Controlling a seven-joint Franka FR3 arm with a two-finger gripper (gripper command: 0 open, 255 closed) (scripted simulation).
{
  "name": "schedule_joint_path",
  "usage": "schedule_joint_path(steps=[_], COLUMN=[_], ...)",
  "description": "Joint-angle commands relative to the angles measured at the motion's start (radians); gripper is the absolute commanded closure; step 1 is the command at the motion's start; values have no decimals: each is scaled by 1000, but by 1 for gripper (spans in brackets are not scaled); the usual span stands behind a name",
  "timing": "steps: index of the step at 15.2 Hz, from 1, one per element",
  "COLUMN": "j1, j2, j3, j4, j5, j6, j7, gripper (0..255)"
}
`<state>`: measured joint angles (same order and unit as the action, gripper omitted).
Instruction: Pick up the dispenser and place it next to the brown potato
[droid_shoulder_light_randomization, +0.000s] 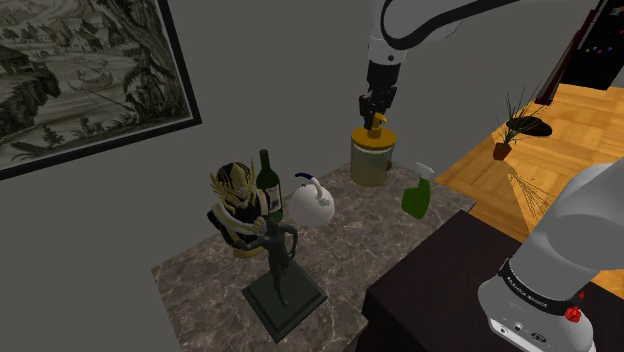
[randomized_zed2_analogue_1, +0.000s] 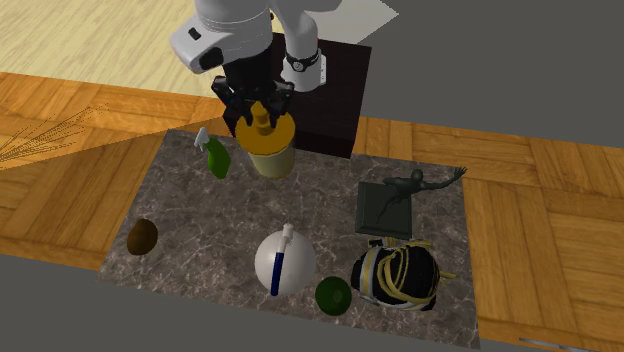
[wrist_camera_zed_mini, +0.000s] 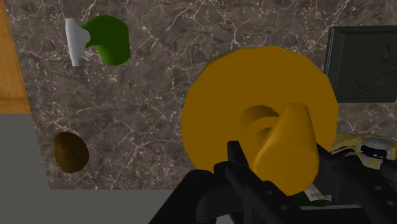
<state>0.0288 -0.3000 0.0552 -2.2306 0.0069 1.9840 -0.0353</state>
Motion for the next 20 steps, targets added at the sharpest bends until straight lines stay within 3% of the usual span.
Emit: schedule_joint_path(steps=[1, 10, 20], j1=[-22, -107, -204], j2=[15, 145, 366], j3=[-35, -168, -283], j4=[11, 148, 407], j5=[-9, -21, 27], j6=[5, -1, -44], j7=[-54, -265, -494], gripper=[255, 255, 255])
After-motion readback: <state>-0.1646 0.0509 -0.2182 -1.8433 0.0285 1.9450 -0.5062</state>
